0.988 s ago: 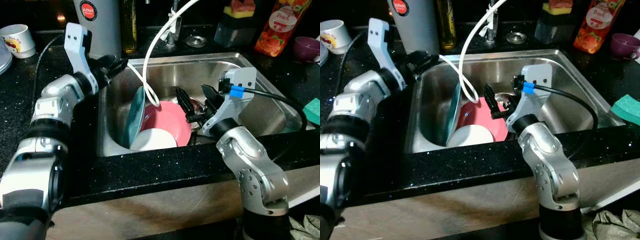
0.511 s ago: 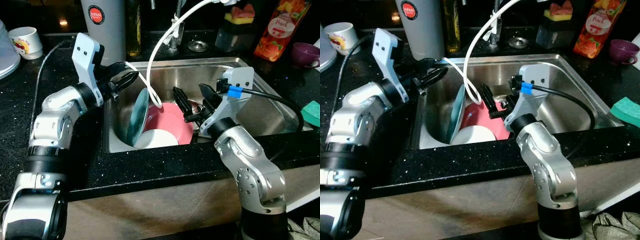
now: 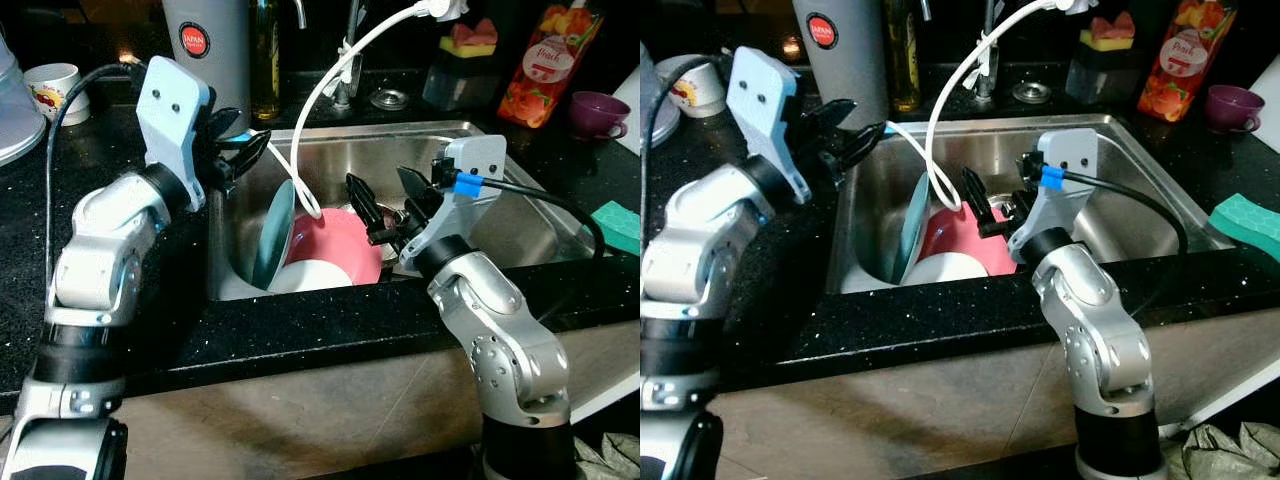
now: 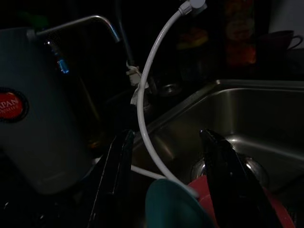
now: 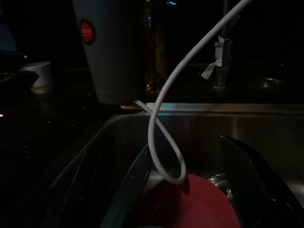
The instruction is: Kitchen organization
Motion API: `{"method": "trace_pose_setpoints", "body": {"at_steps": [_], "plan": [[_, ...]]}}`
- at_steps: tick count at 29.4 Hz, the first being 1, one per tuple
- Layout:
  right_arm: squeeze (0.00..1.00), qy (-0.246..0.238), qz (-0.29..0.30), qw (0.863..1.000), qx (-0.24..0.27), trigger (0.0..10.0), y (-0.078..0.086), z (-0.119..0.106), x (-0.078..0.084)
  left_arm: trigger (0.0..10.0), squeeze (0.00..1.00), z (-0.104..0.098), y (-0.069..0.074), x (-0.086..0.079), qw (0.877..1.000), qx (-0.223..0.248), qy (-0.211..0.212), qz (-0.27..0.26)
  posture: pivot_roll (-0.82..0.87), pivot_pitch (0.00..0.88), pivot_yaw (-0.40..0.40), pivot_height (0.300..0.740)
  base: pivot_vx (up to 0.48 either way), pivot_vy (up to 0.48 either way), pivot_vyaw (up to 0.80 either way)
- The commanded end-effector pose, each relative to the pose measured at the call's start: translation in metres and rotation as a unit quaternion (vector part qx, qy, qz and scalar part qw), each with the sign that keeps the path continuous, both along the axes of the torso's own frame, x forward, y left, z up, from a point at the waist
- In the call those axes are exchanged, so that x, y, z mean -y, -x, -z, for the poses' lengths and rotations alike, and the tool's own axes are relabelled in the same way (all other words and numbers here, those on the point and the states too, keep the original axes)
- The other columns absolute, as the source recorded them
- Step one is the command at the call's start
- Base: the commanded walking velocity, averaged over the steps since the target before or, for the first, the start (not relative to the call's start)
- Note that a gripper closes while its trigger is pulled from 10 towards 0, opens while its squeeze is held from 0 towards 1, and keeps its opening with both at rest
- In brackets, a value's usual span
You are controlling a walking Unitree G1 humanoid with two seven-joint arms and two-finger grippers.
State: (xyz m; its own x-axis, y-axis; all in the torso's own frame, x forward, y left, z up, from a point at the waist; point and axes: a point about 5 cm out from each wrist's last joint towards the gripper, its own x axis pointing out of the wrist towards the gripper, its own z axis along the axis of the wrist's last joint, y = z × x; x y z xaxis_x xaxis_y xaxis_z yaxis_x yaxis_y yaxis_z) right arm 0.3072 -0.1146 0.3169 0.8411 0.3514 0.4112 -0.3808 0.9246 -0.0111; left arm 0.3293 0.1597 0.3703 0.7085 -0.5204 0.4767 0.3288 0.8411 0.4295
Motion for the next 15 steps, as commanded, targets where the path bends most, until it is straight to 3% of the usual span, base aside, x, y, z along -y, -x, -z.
{"method": "trace_pose_setpoints", "body": {"at_steps": [1, 9, 13, 15], "plan": [[0.0, -0.003, 0.016, 1.0, -0.007, 10.0, -0.003, 0.005, 0.004, 10.0, 0.0, 0.001, 0.003, 0.003, 1.0, 0.006, -0.003, -0.006, 0.08, 0.222, -0.019, 0.74, 0.0, 0.0, 0.0], [0.0, -0.007, 0.057, 0.998, -0.006, 10.0, -0.007, 0.007, 0.013, 10.0, 0.0, 0.006, 0.009, 0.006, 1.0, -0.005, 0.02, -0.016, 0.09, 0.221, -0.023, 0.74, 0.0, 0.0, 0.0], [0.0, -0.014, 0.088, 0.996, -0.006, 10.0, -0.01, 0.008, 0.019, 10.0, 0.0, 0.009, 0.013, 0.008, 0.998, -0.021, 0.052, -0.012, 0.09, 0.218, -0.026, 0.74, 0.0, 0.0, 0.0], [0.0, -0.019, 0.118, 0.993, -0.008, 10.0, -0.013, 0.011, 0.026, 10.0, 0.0, 0.013, 0.017, 0.011, 0.995, -0.039, 0.09, -0.009, 0.09, 0.213, -0.032, 0.74, 0.0, 0.0, 0.0]]}}
